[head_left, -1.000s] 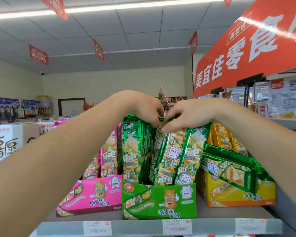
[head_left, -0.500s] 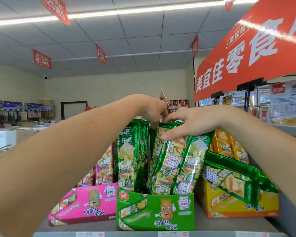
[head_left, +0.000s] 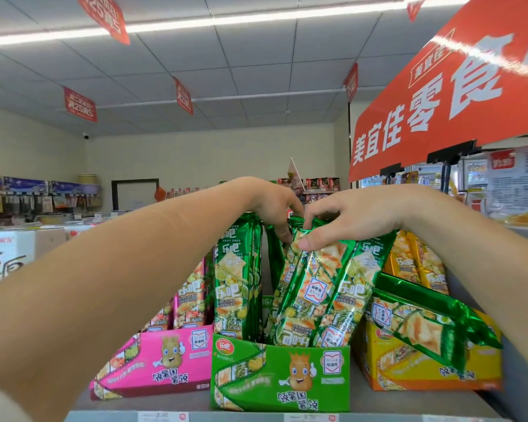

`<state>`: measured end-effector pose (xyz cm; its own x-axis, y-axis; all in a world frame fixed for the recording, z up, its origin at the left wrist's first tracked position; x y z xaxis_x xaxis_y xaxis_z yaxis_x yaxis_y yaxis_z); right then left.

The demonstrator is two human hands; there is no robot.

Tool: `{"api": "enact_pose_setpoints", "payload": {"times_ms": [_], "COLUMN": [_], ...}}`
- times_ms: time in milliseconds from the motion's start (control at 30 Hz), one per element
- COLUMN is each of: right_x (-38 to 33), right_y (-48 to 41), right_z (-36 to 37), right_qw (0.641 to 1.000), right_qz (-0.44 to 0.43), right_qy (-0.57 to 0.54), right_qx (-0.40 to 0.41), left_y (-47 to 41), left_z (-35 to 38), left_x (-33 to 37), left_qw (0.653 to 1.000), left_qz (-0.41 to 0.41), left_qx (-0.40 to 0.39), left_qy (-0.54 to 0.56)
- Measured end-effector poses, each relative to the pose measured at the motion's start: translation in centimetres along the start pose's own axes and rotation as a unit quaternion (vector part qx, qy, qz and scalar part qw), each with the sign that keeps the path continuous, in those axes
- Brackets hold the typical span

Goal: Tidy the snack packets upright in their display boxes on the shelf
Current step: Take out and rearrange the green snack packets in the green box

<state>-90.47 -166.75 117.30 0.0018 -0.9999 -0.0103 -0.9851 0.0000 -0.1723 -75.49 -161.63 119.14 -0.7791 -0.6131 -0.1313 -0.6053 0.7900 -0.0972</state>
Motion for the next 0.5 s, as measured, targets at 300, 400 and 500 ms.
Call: {"api": "enact_pose_setpoints", "payload": {"times_ms": [300,400,500], "right_x": [-0.4,-0.6,-0.4], "right_y": [0.0,-0.1,-0.3], "right_z": [0.7,0.5,0.6], "right_qw": [1.0,1.0,0.999], "right_qz": [0.016,0.024,0.028], "right_qy": [-0.023,0.0,-0.004], "right_qx": [-0.012,-0.015,-0.017], "left_y": [0.5,1.2,2.3], "left_z": [-0.2,-0.7,-2.2], "left_x": [0.3,0.2,-0.6], "left_qw": [0.996,0.99,0.963], "left_qz": [0.043,0.047,0.048], "left_qx": [0.036,0.065,0.145], "left_qy": [0.067,0.116,0.223]}}
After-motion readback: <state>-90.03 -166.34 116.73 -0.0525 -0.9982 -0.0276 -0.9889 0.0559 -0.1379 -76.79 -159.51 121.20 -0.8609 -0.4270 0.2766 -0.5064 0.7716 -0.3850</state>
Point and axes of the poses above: each hand's wrist, its own y-axis away from the middle knuckle, its own z-axis out of the palm, x = y × z, the point moved 2 cm from there along -y, towards the middle knuckle, and after that the axes turned 15 degrees about -z, right-handed, at the moved point
